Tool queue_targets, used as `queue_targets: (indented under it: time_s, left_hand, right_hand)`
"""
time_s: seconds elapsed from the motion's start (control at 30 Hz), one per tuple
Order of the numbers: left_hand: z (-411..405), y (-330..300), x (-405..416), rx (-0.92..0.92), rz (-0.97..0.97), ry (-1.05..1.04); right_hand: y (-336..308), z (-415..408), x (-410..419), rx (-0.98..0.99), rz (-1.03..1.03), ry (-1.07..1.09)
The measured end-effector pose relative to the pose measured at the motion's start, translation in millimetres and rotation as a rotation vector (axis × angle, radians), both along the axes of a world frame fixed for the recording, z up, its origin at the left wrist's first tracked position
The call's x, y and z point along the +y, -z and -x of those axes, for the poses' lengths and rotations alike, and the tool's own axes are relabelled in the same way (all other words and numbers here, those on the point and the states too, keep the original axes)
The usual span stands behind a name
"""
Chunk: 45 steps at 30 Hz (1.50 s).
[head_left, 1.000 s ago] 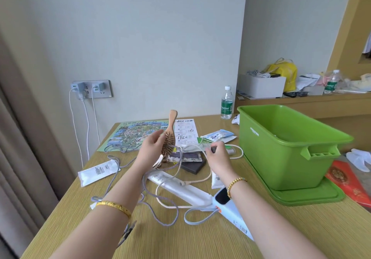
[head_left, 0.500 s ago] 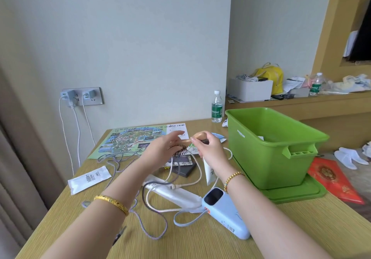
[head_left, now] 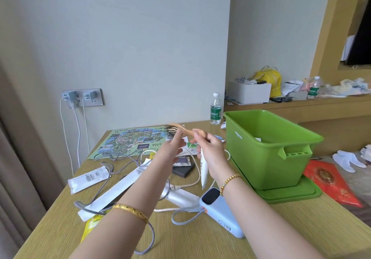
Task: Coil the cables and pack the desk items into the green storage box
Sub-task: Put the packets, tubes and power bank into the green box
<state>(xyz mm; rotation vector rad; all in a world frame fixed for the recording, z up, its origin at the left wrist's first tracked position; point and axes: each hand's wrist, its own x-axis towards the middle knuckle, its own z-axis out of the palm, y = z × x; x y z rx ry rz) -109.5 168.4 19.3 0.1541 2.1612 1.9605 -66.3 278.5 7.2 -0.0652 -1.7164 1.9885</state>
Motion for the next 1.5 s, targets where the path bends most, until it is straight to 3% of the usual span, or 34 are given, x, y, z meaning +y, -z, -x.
queue_targets:
  time_s: [0.17, 0.27, 0.33, 0.47, 0.53, 0.63, 0.73, 0.93, 1.03, 1.13, 1.23, 1.5]
  left_hand:
    - [-4, -8, 19, 0.003, -0.38, -0.12]
    - [-6, -20, 30, 0.124, -0.386, -0.236]
    - [-5, -30, 34, 0.232, -0.367, -0.244]
    - [-2, -56, 56, 0.358, -0.055, -0.063]
    - [-6, -69, 79, 0.405, 0.166, 0.062]
    - [-17, -79, 121, 0.388, 0.322, 0.216]
    - [-23, -79, 158, 0.455, 0.434, 0.291]
    - [-27, -75, 201, 0.653, 0.89, 0.447]
    - [-23, -64, 213, 0.691, 1.09, 0.501]
    - [-22, -56, 216, 0.671, 1.261, 0.545]
    - [-24, -55, 208, 0.686, 1.268, 0.462]
    - [-12, -56, 127, 0.85, 0.894, 0.056]
  right_hand:
    - [-1, -9, 1, -0.065, -0.161, -0.119]
    - [-13, -18, 9, -0.181, -0.275, -0.029]
    - [-30, -24, 24, -0.194, -0.222, -0.009]
    - [-82, -36, 62, -0.013, -0.135, 0.063]
    - [-104, -39, 86, 0.069, -0.105, 0.226]
    - [-111, -43, 133, 0.064, -0.216, 0.491]
    - [-98, -45, 175, -0.133, -0.448, 0.561]
    - [-86, -46, 201, -0.562, -0.892, 0.352]
    - [-89, -44, 198, -0.71, -1.066, 0.243]
    - [-85, -36, 197, -0.764, -1.173, 0.283]
    - [-80, -38, 195, -0.702, -1.164, 0.404]
    - [-77, -24, 125, -0.144, -1.086, 0.492]
